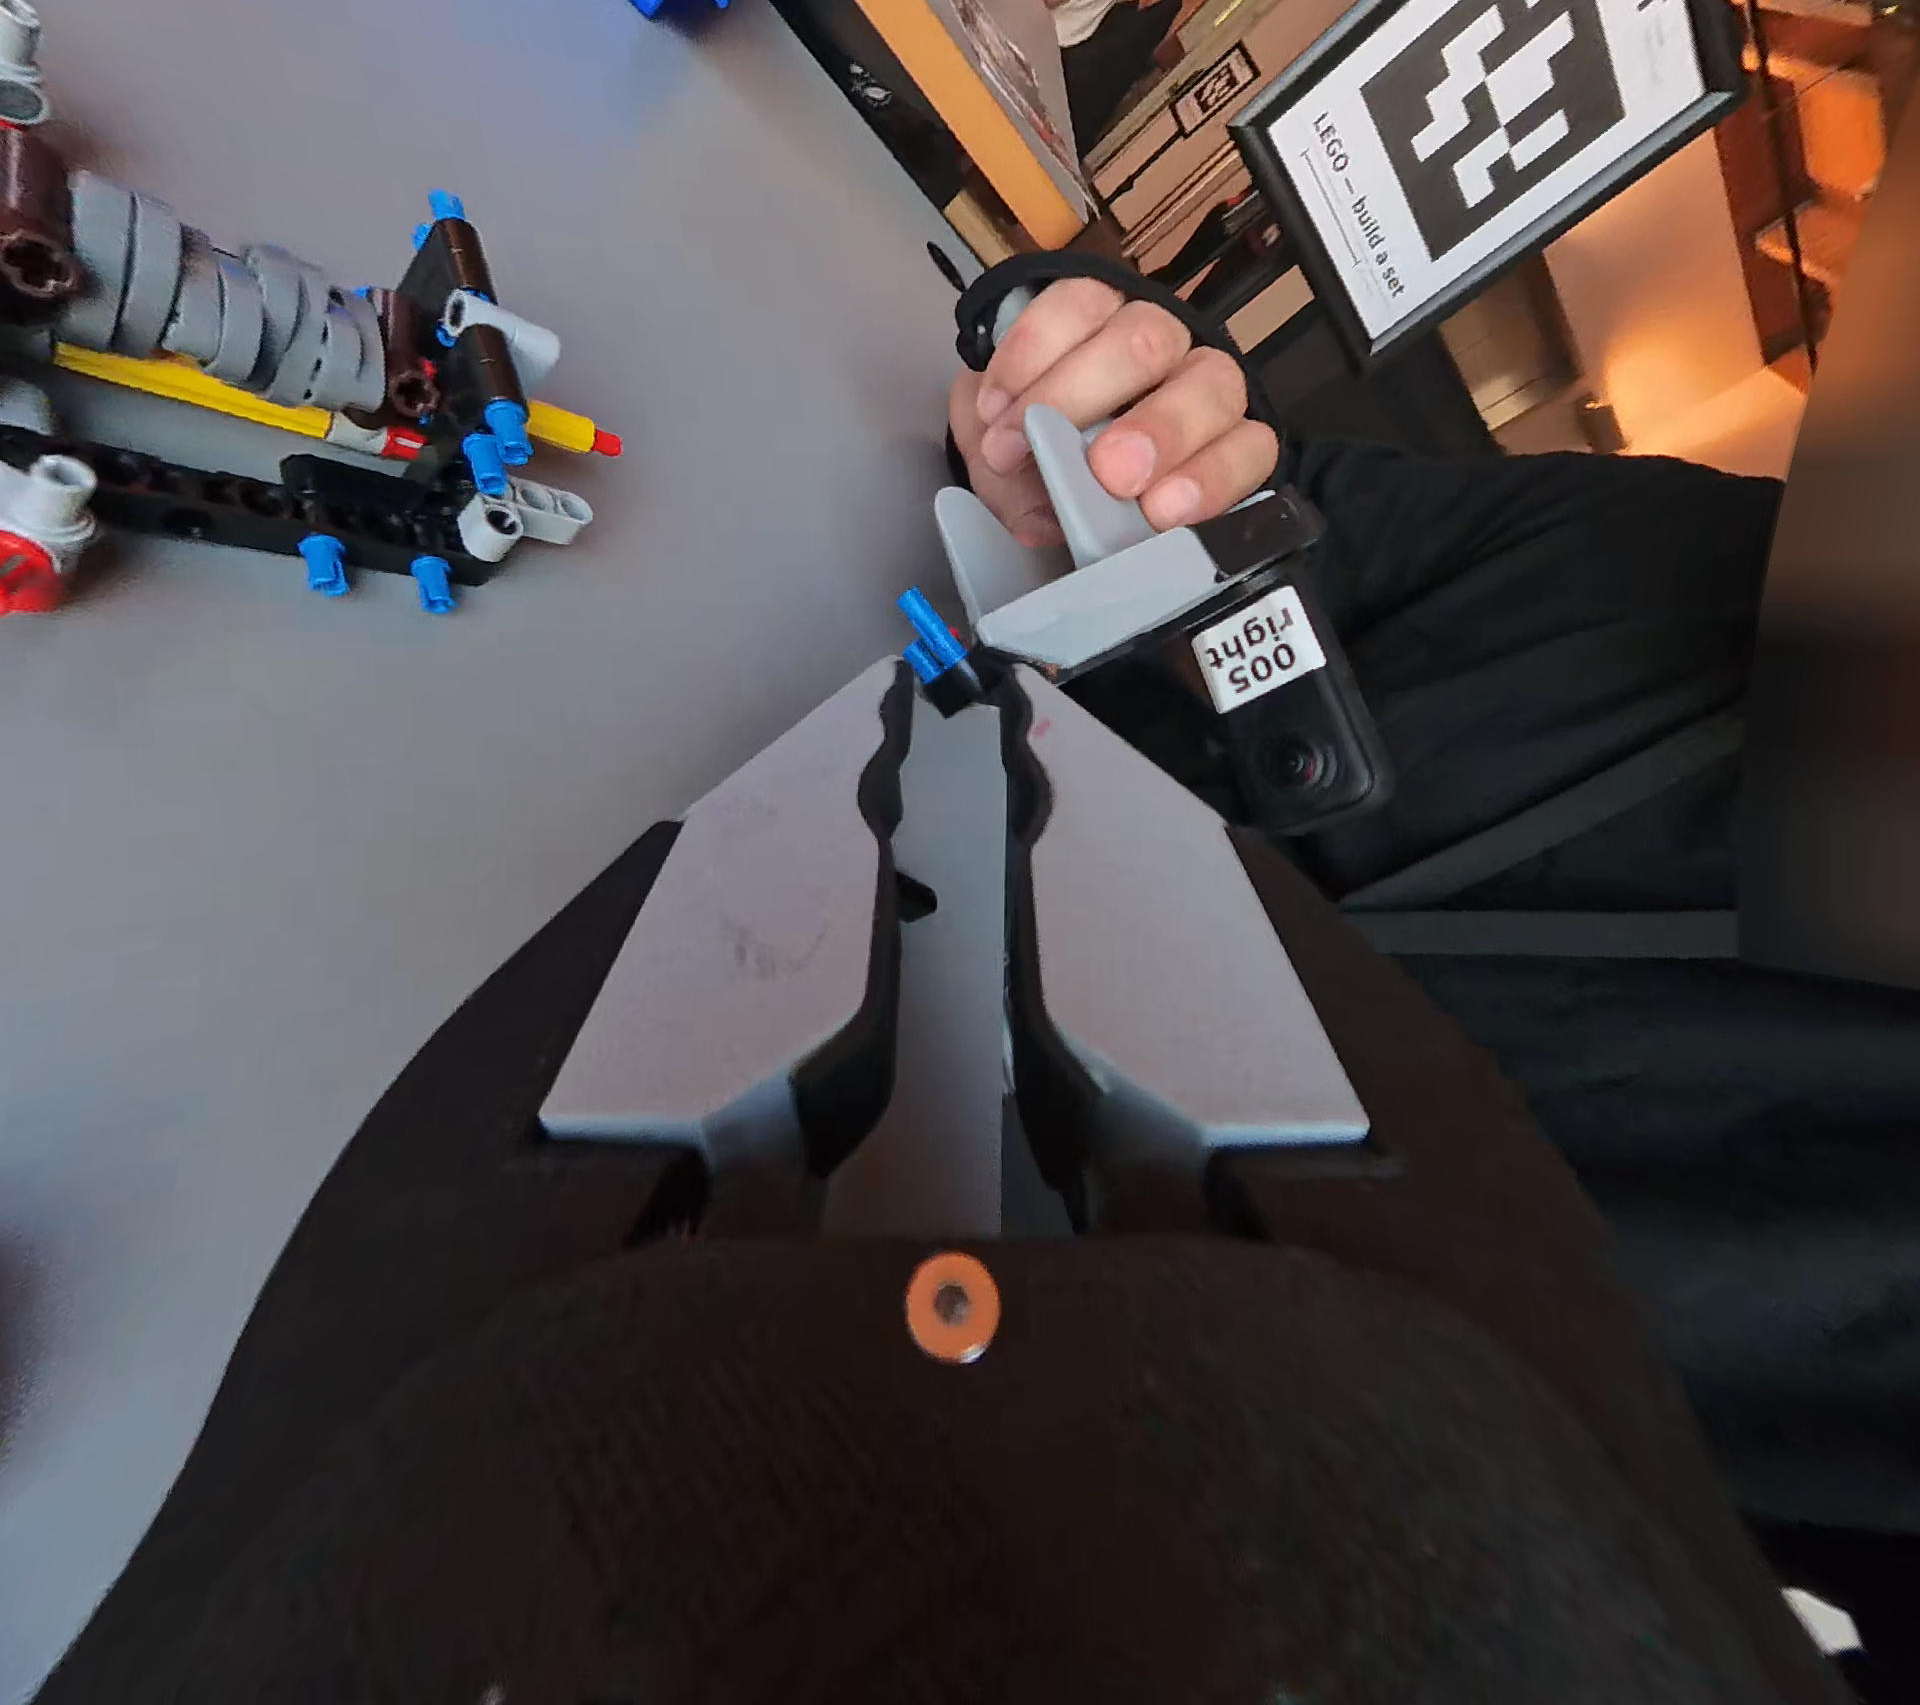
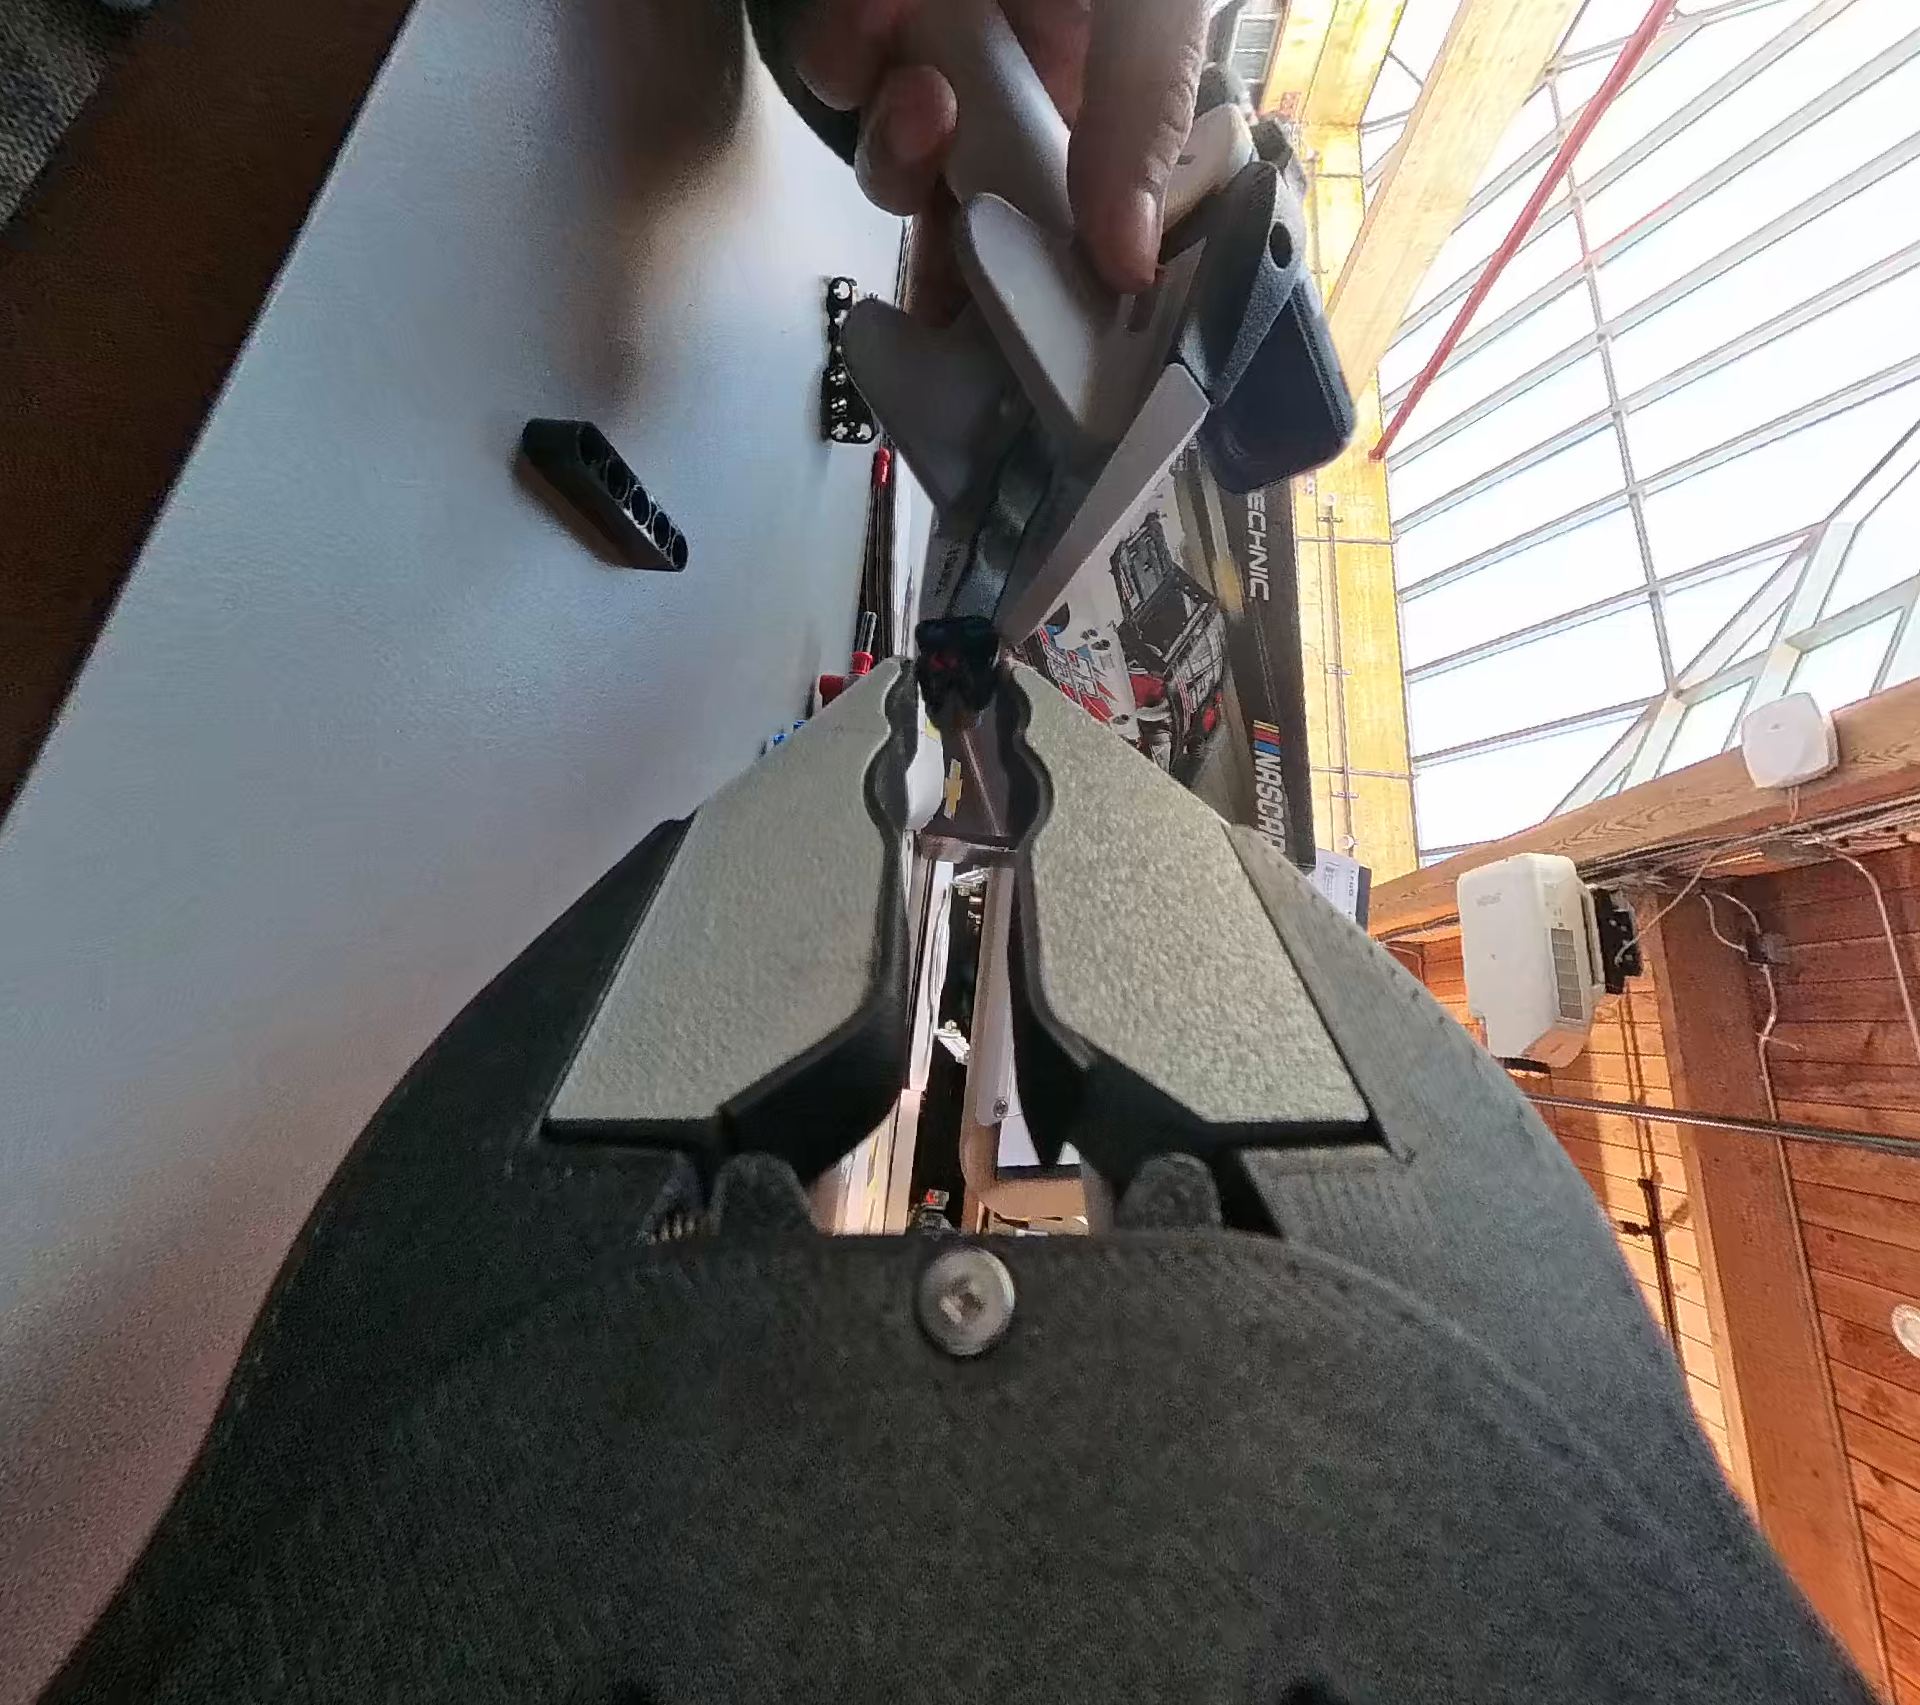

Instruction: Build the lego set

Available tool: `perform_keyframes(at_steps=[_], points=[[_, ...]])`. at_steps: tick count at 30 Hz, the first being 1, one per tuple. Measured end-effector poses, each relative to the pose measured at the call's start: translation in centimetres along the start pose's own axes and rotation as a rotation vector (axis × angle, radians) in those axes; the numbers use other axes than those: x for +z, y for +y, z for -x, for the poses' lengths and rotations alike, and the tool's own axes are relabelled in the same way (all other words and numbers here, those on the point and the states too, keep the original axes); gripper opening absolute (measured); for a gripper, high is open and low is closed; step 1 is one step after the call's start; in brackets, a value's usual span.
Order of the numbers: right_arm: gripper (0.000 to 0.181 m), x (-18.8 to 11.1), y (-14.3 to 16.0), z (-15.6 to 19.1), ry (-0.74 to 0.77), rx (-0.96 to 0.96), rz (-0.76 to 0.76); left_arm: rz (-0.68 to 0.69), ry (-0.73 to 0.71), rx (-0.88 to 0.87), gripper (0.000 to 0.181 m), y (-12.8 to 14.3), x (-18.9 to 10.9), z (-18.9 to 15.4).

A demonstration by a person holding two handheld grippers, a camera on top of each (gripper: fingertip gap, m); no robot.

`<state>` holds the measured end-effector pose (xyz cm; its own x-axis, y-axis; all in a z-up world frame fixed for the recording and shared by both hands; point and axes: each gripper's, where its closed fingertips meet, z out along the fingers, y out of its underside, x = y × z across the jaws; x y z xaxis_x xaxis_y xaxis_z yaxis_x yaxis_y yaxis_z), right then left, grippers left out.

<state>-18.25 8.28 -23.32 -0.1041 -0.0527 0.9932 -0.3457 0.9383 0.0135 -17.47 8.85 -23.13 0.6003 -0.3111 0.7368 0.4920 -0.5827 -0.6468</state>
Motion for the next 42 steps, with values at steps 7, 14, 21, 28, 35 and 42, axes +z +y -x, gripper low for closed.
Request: perform_keyframes(at_steps=[7, 14, 21, 28, 35, 42], points=[[0.012, 0.1, 0.1, 0.0, -0.008, 0.013, -0.007, 0.003, 0.047, -0.025, 0.009, -0.3, -0.1, 0.1], [0.012, 0.1, -0.4, 0.3, -0.01, -0.013, -0.028, 0.061, -0.019, 0.0, 0.022, -0.2, -0.9, 1.3], [0.012, 0.1, -1.2, 1.2, -0.031, -0.079, -0.049, 0.144, -0.017, 0.033, 0.024, 0.4, 0.2, 0.8], [0.012, 0.1, -1.4, 1.7, -0.046, -0.113, -0.059, 0.151, -0.001, 0.016, 0.0, 0.8, 0.1, 1.0], [0.012, 0.2, -1.4, 2.4, -0.054, -0.188, -0.067, 0.141, 0.022, 0.01, 0.005, 0.3, -0.9, 0.5], [0.011, 0.7, -0.8, 1.5, 0.085, -0.349, -0.082, 0.167, 0.078, -0.093, 0.016, 0.5, -0.2, 0.4]])
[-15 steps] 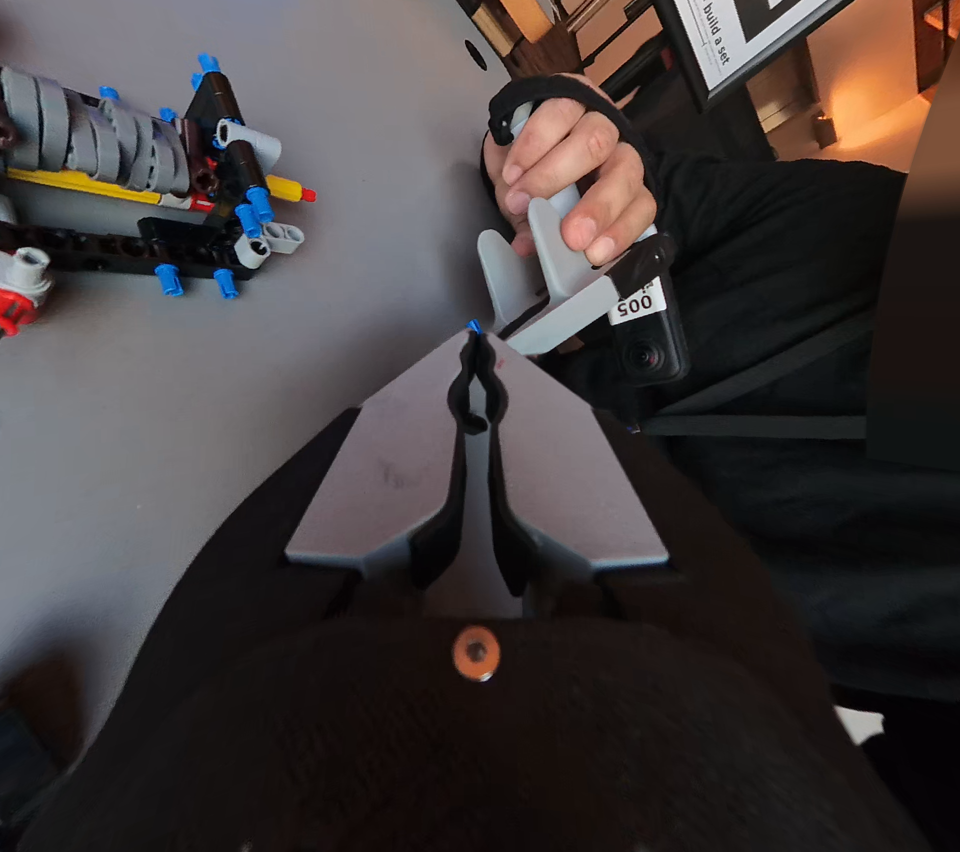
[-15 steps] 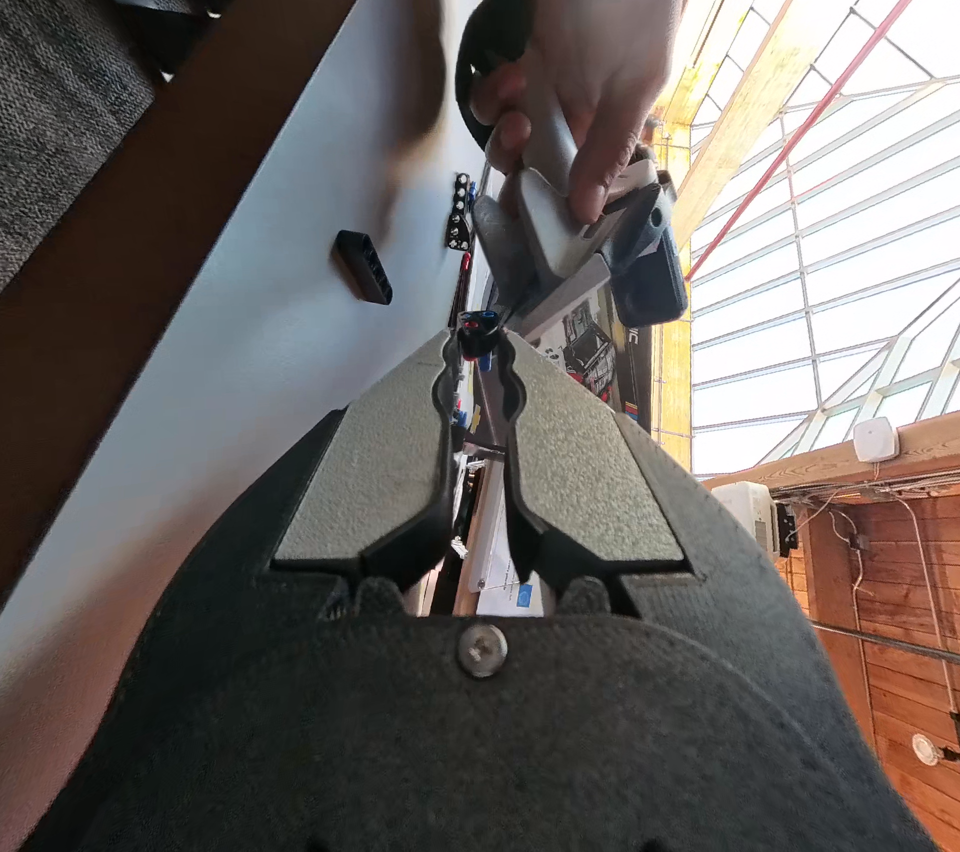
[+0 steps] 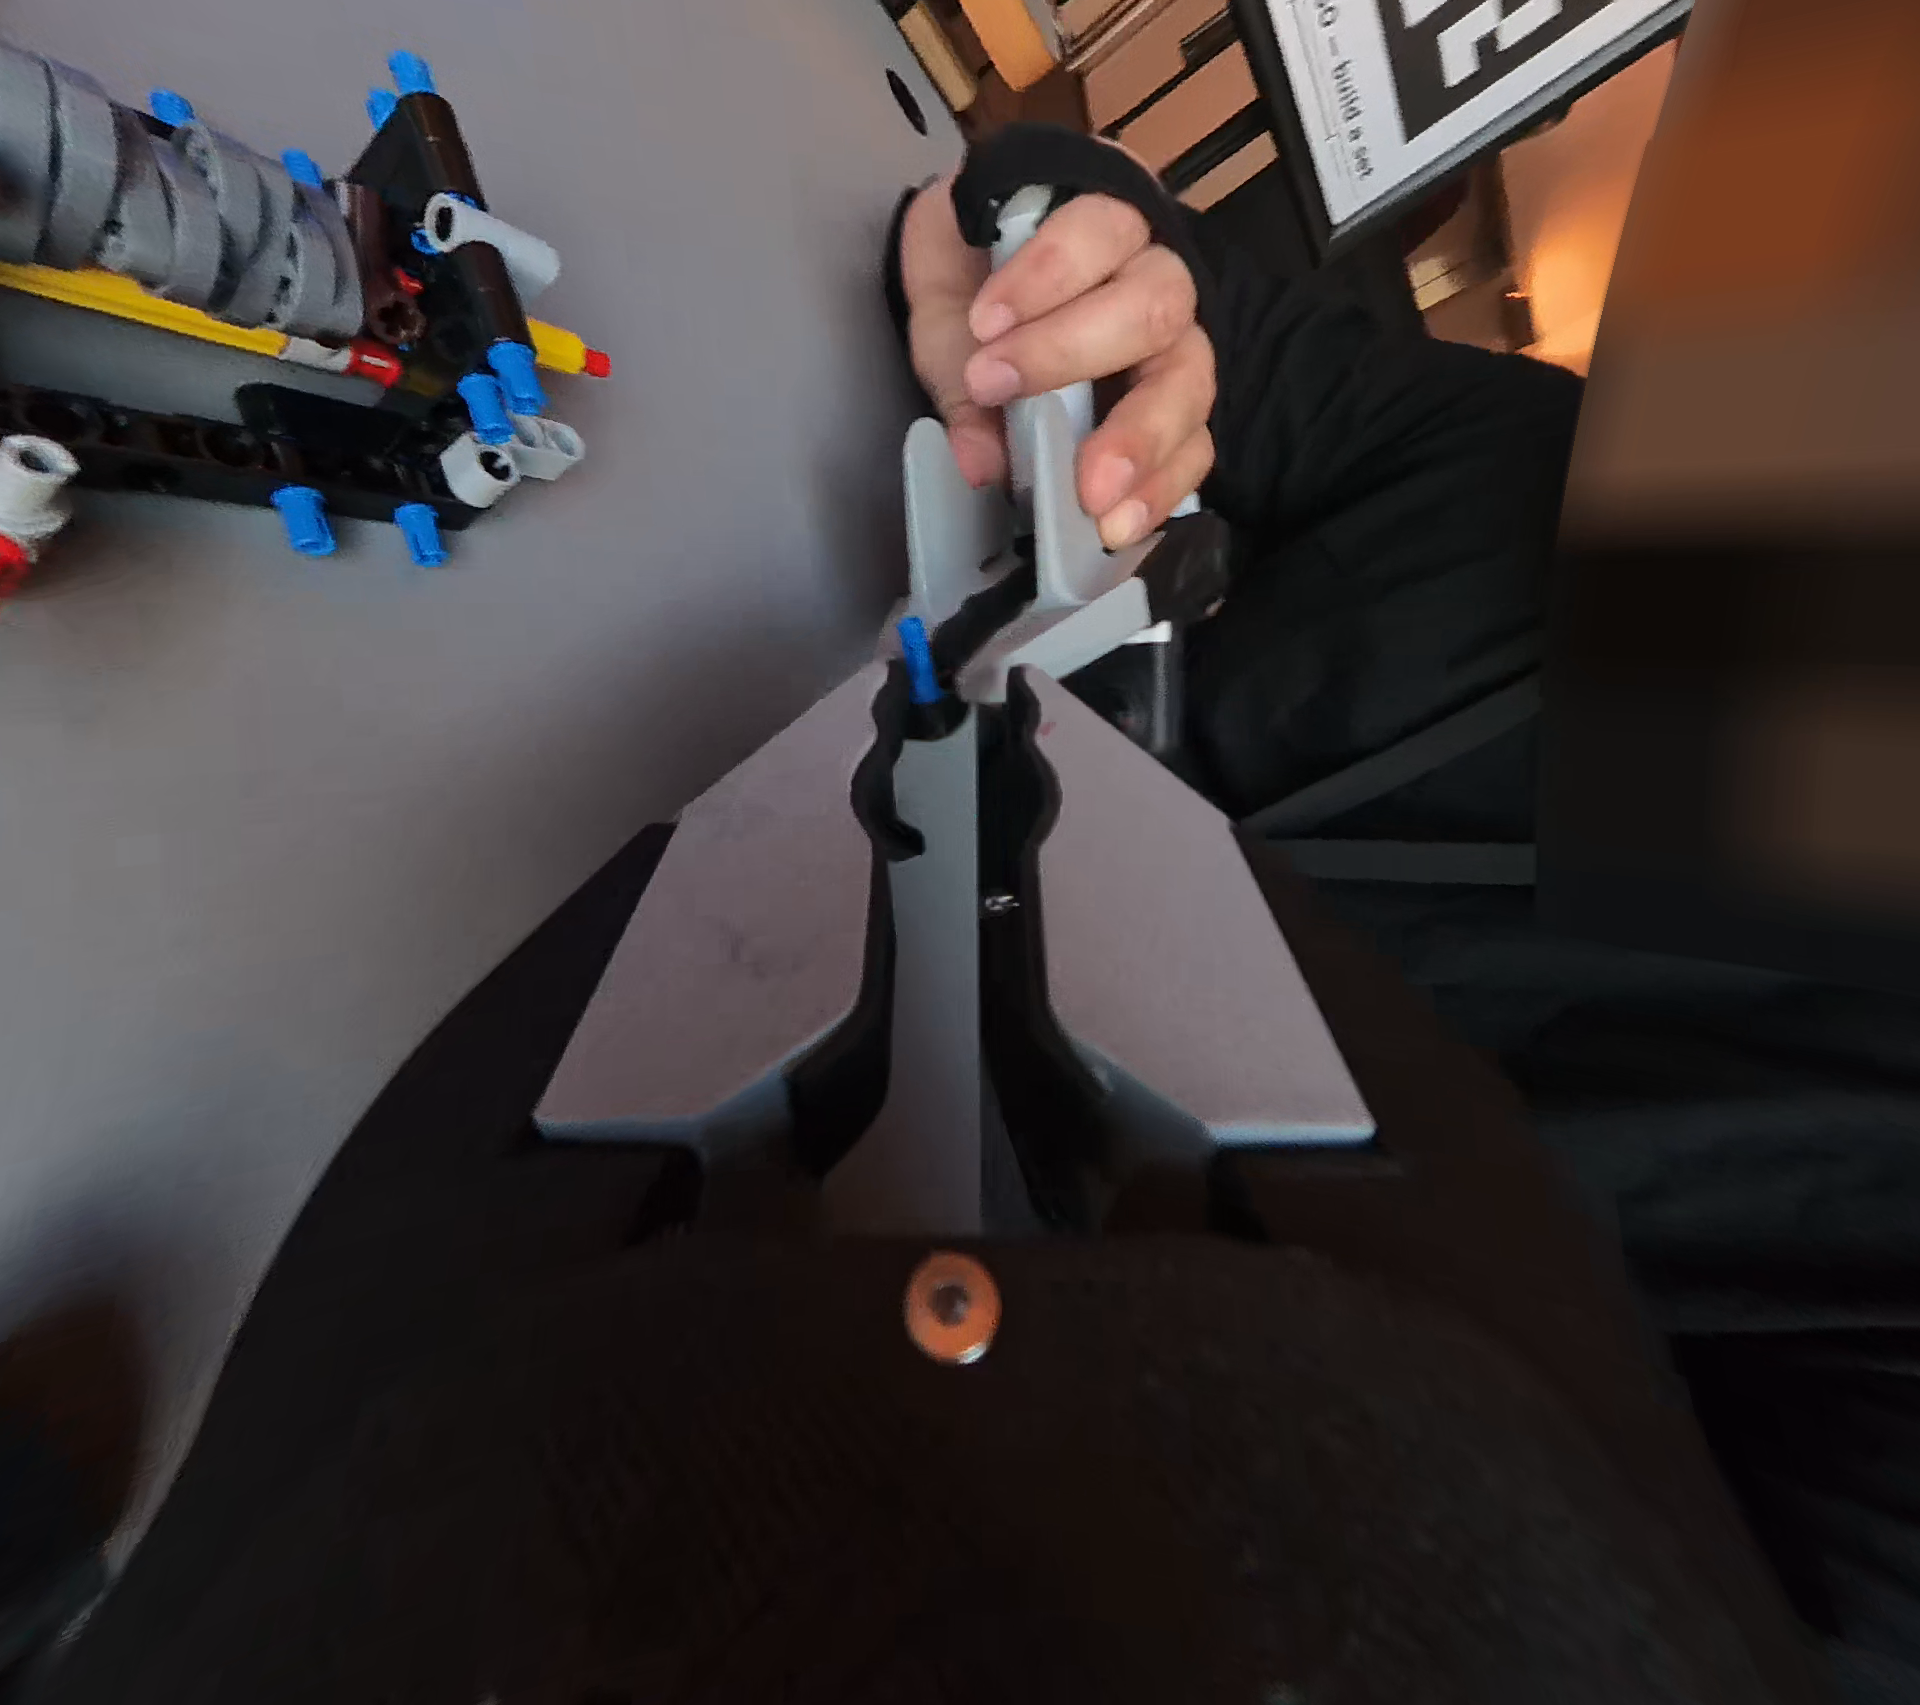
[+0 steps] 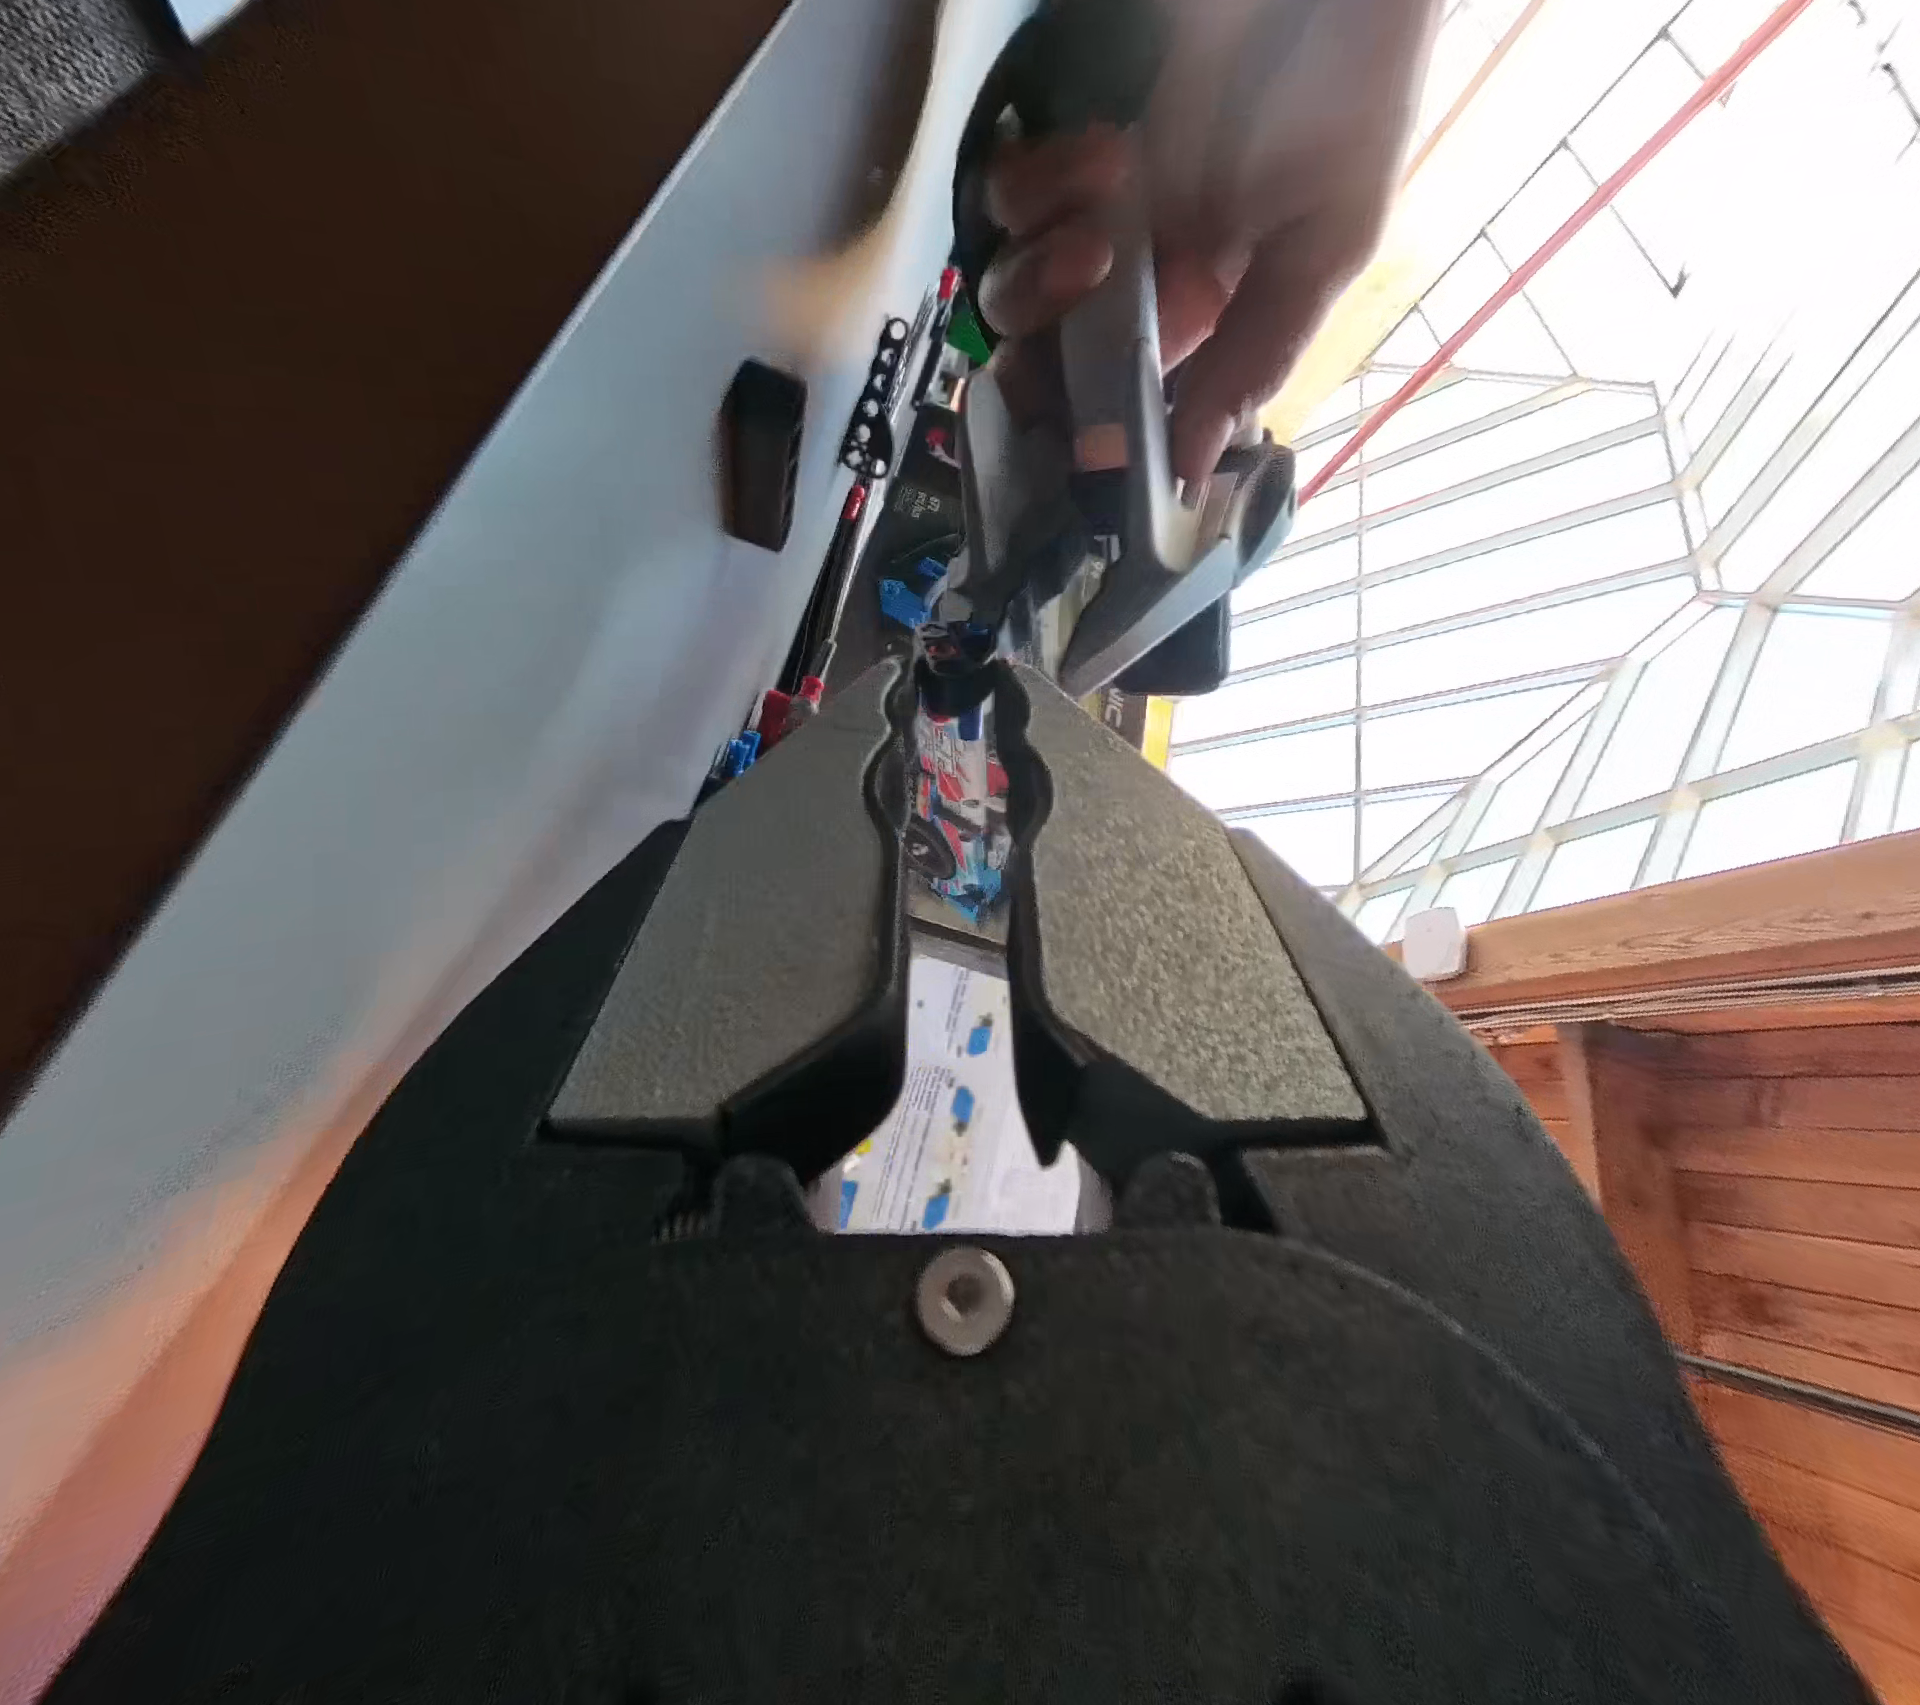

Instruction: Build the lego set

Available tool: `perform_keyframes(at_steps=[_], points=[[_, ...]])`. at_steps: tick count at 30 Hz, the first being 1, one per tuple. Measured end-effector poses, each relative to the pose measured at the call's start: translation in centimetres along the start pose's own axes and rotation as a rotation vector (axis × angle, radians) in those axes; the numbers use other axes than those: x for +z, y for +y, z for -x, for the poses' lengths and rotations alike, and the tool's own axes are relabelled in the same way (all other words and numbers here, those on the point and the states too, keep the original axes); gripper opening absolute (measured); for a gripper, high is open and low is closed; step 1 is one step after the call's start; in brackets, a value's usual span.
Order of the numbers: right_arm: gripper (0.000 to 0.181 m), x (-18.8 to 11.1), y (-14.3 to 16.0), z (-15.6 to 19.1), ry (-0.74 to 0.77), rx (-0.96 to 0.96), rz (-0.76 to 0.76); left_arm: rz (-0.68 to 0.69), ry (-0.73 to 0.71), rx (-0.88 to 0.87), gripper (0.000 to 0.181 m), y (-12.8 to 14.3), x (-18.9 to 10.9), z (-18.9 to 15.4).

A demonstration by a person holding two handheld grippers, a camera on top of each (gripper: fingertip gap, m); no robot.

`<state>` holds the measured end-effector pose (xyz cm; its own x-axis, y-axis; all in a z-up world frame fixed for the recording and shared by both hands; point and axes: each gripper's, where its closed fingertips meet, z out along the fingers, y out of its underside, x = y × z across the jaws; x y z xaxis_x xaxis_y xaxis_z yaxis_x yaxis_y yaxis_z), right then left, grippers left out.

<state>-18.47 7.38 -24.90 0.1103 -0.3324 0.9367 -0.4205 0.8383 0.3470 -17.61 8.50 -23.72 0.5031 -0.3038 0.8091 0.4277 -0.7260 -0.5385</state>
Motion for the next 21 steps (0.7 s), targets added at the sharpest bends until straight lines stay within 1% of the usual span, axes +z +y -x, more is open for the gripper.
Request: perform_keyframes(at_steps=[1, 4, 8, 13, 15, 18, 21], points=[[0.011, 0.0, 0.1, 0.1, 0.009, -0.01, -0.015, -0.001, 0.017, -0.014, 0.019, 0.0, 0.1, -0.1], [0.011, 0.1, 0.1, 0.3, 0.021, -0.014, -0.03, -0.005, 0.033, -0.033, 0.02, 0.2, -0.1, 0.1], [0.011, 0.1, -0.3, 0.1, 0.032, -0.015, -0.061, -0.012, 0.075, -0.053, 0.018, 0.2, 0.0, 0.1], [0.011, 0.1, -0.6, -0.2, 0.048, -0.01, -0.093, -0.004, 0.108, -0.058, 0.01, 0.1, 0.2, 0.0], [0.011, 0.1, -0.9, -0.5, 0.056, -0.008, -0.106, -0.01, 0.132, -0.064, 0.011, -0.2, 0.1, -0.1], [0.011, 0.0, -1.2, -0.5, 0.059, -0.013, -0.125, 0.008, 0.125, -0.068, 0.011, -0.1, 0.0, 0.3], [0.011, 0.0, -1.3, -0.5, 0.062, -0.019, -0.13, 0.047, 0.142, -0.07, 0.011, 0.3, 0.2, 0.0]])
